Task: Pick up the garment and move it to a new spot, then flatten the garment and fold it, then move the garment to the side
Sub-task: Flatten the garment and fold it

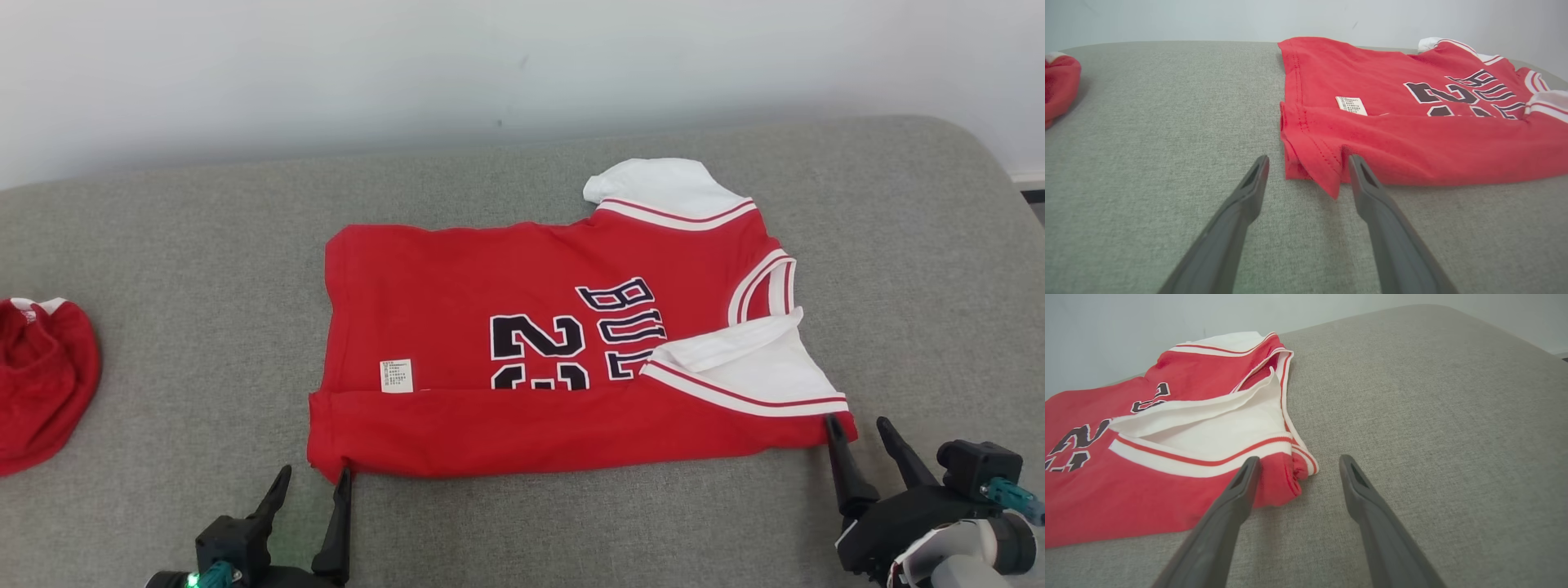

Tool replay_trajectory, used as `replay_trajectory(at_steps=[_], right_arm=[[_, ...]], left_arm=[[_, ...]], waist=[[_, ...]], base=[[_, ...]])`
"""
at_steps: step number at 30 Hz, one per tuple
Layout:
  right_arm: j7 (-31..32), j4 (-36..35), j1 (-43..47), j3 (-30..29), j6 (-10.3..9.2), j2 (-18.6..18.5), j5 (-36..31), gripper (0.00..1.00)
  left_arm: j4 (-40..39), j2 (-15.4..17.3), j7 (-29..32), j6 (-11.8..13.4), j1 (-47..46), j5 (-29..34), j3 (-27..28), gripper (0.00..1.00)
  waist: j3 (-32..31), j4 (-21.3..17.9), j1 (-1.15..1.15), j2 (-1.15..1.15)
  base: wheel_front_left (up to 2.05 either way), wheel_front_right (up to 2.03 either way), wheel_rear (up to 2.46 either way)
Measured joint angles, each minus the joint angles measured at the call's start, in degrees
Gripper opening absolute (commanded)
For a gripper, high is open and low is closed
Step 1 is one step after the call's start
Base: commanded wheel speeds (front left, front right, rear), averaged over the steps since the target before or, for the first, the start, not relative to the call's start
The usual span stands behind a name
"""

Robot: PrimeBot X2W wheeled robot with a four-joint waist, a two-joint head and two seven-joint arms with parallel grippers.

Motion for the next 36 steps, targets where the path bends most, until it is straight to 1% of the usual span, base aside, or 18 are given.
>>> replay_trajectory(at_steps=[7, 8, 9, 10, 11, 13, 17, 22, 27, 31, 36], right_arm=[[0.57, 1.3, -0.85, -0.01, 0.0, 1.58, -0.85, 1.0], [0.67, 1.68, -1.1, 0.01, 0.0, 1.79, -0.85, 0.68], [0.68, 2.07, -1.37, 0.07, 0.0, 2.03, -0.85, 0.19], [0.68, 2.49, -1.59, 0.12, 0.0, 2.21, -0.85, 0.0], [0.68, 2.83, -1.74, 0.21, 0.0, 2.33, -0.88, 0.0], [0.65, 3.34, -1.95, 0.64, 0.0, 2.41, -1.13, 0.0], [0.31, 3.48, -1.85, 0.76, 0.0, 2.41, -1.47, 0.0], [0.0, 1.32, 0.93, -0.23, 0.01, 1.56, -1.03, 0.0], [0.78, -2.26, 5.78, -1.88, 0.02, 1.01, -0.54, 0.0], [2.83, -5.82, 11.37, -4.44, 0.1, 1.0, -0.23, 0.0], [6.11, -11.2, 17.09, -8.28, 0.11, 2.02, -1.64, 0.0]], left_arm=[[3.34, -0.63, -0.01, -0.74, -2.32, -0.03, 0.16, 1.0], [4.11, -0.8, 0.0, -1.09, -2.82, -0.21, 0.25, 1.0], [5.17, -1.05, 0.0, -1.16, -3.3, -0.47, 0.21, 0.75], [6.17, -1.35, -0.01, -1.59, -3.79, -0.63, 0.05, 0.38], [7.17, -1.48, -0.01, -1.7, -4.26, -0.6, -0.33, 0.0], [8.48, -1.57, 0.0, -2.15, -5.05, -0.4, -0.76, 0.0], [8.12, -1.32, 0.0, -2.44, -5.42, 0.99, -0.63, 0.0], [5.8, 0.33, 0.0, -2.61, -2.2, 2.64, -0.23, 0.0], [2.26, 0.98, 0.0, -2.5, 2.69, 3.37, 0.0, 0.0], [-0.38, 1.0, 0.0, -1.68, 6.92, 3.59, 0.2, 0.0], [-1.9, 0.78, 0.0, -1.02, 11.93, 2.9, 0.43, 0.0]], waist=[[1.51, -0.17, 0.0, 0.0], [1.61, -0.17, 0.0, 0.0], [1.67, -0.16, 0.0, 0.0], [1.67, -0.14, 0.0, 0.0], [1.62, -0.12, 0.01, 0.0], [1.4, -0.14, 0.0, 0.0], [0.35, -0.26, 0.0, 0.0], [-1.84, -0.43, 0.0, 0.0], [-4.12, -0.63, 0.0, 0.0], [-5.6, -0.52, 0.0, -0.01], [-6.23, -0.21, 0.0, -0.01]], base=[[0.0, 0.0, 0.0], [0.0, 0.0, 0.0], [0.0, 0.0, 0.0], [0.0, 0.0, 0.0], [0.0, 0.0, 0.0], [0.0, 0.0, 0.0], [0.0, 0.0, 0.0], [0.0, 0.0, 0.0], [0.0, 0.0, 0.0], [0.0, 0.0, 0.0], [0.0, 0.0, 0.0]])
